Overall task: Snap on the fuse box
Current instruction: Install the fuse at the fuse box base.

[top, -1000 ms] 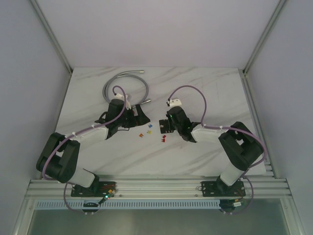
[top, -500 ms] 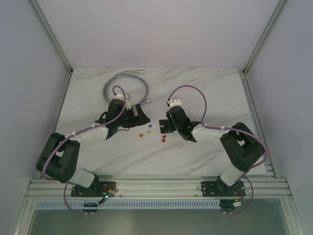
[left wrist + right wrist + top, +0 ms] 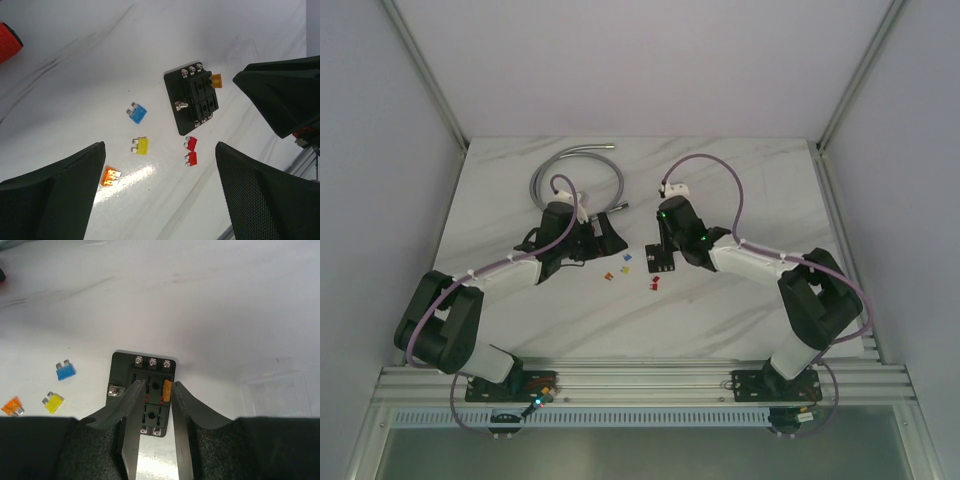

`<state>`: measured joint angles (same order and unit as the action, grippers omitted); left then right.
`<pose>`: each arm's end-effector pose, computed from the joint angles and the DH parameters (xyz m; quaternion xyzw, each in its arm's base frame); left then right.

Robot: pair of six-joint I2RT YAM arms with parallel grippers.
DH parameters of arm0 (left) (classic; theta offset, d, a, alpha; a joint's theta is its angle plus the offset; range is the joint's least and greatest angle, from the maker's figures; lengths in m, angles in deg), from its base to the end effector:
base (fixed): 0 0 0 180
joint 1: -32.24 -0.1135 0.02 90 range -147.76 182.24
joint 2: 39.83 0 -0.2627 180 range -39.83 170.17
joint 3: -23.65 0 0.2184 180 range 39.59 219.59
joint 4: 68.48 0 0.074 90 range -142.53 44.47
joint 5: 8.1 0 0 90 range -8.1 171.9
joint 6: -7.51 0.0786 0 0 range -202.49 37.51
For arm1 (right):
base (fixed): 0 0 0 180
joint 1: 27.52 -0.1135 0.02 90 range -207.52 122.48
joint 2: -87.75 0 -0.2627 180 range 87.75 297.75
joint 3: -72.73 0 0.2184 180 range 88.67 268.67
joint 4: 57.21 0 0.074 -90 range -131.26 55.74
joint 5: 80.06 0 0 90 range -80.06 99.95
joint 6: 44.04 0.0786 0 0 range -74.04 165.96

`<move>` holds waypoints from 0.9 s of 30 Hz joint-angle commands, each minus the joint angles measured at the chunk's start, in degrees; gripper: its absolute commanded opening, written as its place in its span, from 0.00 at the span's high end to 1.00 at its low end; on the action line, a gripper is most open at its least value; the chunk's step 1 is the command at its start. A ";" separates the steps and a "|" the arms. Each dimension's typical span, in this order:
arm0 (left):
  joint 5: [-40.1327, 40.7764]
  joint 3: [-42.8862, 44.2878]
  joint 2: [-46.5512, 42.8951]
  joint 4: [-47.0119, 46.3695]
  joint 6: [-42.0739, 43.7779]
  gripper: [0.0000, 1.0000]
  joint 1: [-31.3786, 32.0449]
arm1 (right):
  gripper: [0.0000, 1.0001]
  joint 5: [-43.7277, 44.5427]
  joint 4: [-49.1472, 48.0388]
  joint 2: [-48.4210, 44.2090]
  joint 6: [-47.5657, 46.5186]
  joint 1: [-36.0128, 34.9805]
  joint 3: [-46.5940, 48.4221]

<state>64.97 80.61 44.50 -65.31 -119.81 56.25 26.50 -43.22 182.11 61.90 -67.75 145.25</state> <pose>0.2798 -0.1497 0.1987 -0.0270 0.8616 -0.3601 0.3567 0.2922 0.2178 0.2068 -0.1213 0.8751 0.0990 0.4579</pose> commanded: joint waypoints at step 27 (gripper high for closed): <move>-1.63 2.63 1.88 0.02 -0.01 0.00 0.67 | 0.80 -3.87 11.71 7.04 6.91 3.01 8.42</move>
<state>64.30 81.66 45.68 -65.31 -119.79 56.68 22.79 -31.78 188.32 68.07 -64.95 151.59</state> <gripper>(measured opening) 0.998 0.205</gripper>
